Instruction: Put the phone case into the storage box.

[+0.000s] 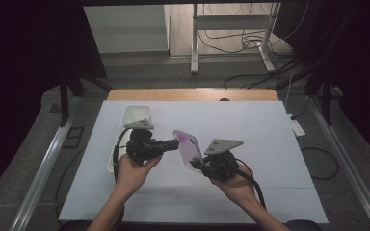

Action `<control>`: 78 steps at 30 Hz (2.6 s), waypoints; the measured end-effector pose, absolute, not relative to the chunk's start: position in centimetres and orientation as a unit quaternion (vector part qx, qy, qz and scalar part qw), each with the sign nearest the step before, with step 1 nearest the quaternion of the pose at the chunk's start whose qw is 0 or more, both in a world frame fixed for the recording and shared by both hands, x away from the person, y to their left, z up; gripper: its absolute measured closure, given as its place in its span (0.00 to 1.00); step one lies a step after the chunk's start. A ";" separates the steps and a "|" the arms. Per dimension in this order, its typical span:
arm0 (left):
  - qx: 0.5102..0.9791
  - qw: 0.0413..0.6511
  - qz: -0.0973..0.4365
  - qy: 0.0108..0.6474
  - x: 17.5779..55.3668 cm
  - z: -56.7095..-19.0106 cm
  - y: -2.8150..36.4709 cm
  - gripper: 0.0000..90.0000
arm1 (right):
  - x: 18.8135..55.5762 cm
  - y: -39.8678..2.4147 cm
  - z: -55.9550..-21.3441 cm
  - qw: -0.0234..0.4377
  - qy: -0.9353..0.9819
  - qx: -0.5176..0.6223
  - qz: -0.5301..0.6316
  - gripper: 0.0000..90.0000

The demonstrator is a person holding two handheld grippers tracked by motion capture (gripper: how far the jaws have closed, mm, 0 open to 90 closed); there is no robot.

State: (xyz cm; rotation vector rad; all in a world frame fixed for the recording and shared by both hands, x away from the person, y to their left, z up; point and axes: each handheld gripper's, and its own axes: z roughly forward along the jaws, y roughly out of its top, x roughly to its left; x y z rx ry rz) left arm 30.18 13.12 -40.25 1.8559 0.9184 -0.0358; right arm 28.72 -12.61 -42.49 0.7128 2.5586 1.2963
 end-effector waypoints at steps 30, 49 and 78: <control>0.771 0.491 0.026 0.405 29.5 -40.0 11.4 0.98 | 28.6 -11.3 -43.3 0.085 0.861 0.240 0.439 0.32; 0.771 0.471 0.056 0.425 30.0 -40.4 12.7 0.98 | 29.0 -12.4 -43.1 0.058 0.862 0.247 0.439 0.21; 0.766 0.451 0.091 0.448 30.8 -39.9 15.8 0.98 | 30.3 -16.4 -43.8 0.073 0.872 0.289 0.389 0.03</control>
